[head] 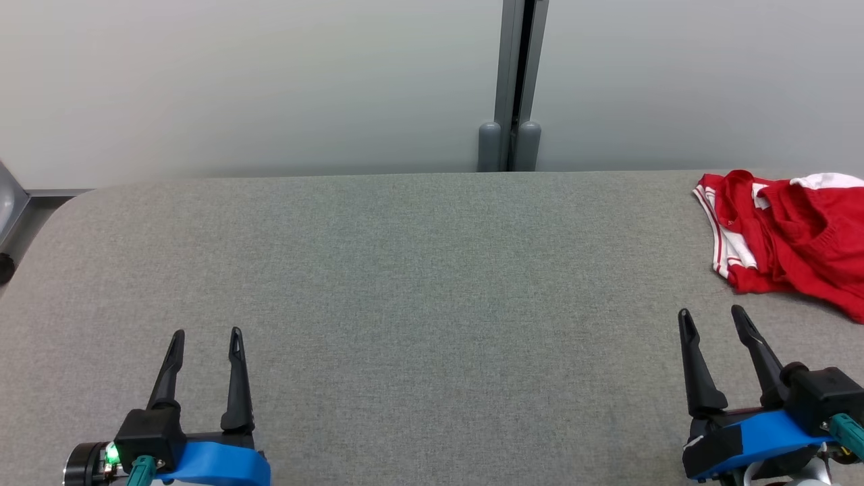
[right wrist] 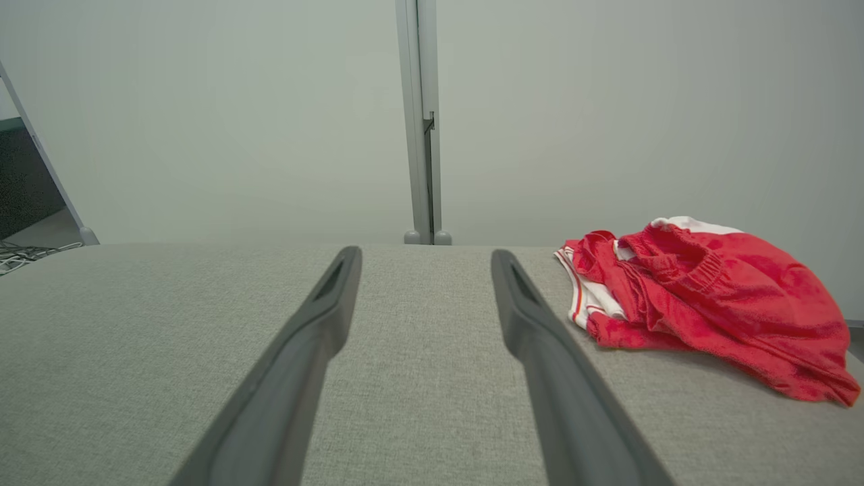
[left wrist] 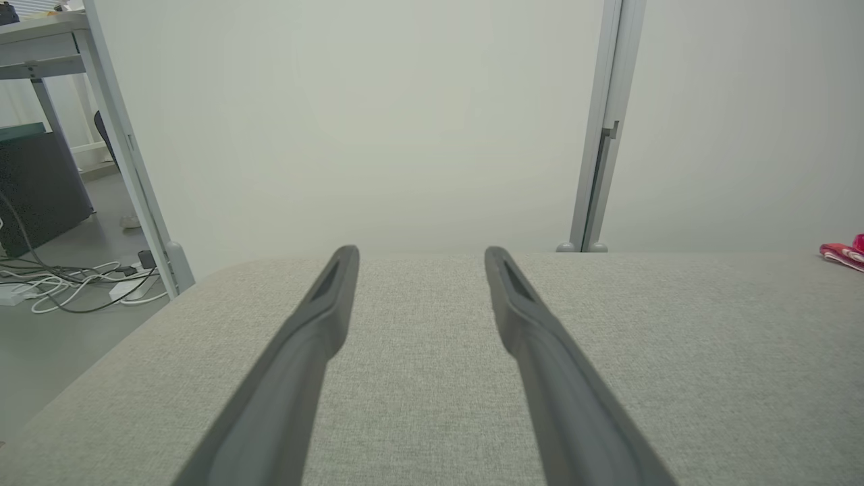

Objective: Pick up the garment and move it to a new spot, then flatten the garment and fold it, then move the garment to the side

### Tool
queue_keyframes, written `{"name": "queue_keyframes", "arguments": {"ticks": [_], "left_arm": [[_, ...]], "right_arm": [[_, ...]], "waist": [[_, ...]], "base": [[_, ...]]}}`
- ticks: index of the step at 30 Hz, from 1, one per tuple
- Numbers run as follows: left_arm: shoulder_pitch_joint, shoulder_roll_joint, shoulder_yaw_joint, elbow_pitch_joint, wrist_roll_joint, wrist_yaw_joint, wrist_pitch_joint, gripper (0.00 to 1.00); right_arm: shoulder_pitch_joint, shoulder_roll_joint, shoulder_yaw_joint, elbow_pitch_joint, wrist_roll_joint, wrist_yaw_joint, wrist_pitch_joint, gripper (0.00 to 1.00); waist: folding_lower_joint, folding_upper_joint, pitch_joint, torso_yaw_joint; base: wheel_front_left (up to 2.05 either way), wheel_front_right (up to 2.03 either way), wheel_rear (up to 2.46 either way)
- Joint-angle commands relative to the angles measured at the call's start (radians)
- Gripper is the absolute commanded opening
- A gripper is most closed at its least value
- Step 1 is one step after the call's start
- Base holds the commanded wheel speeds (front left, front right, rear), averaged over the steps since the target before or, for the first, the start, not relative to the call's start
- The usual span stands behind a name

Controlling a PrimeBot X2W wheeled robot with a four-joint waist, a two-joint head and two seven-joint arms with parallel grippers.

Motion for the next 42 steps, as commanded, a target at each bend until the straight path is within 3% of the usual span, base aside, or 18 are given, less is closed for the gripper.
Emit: {"name": "queue_keyframes", "arguments": {"ticks": [1, 3, 4, 8, 42], "left_arm": [[0.001, 0.005, 0.003, 0.001, -0.001, 0.003, -0.002, 1.0], [0.002, 0.005, 0.004, 0.002, -0.004, 0.002, -0.002, 1.0], [0.0, 0.001, 0.002, 0.0, -0.004, 0.0, 0.0, 0.0], [0.015, -0.007, -0.001, 0.035, -0.01, 0.0, 0.006, 0.0], [-0.038, -0.019, 0.052, 0.03, -0.623, -0.036, 0.157, 0.0]], "right_arm": [[0.016, 0.004, -0.003, -0.008, -0.002, 0.0, 0.003, 1.0], [0.017, 0.005, -0.004, -0.01, -0.003, 0.0, 0.005, 1.0], [0.0, 0.002, -0.001, -0.004, 0.0, 0.0, 0.004, 0.0], [0.002, 0.005, 0.002, 0.034, 0.0, 0.0, 0.006, 0.0], [-0.043, 0.005, -0.017, 0.089, 0.606, 0.0, 0.102, 0.0]], "waist": [[0.0, 0.0, 0.0, 0.0], [0.0, 0.0, 0.001, 0.001], [0.0, 0.0, 0.001, 0.001], [0.0, 0.0, 0.001, 0.001], [0.0, 0.0, -0.002, -0.005]], "base": [[0.0, 0.0, 0.0], [0.0, 0.0, 0.0], [0.0, 0.0, 0.0], [0.0, 0.0, 0.0], [0.0, 0.0, 0.0]]}}
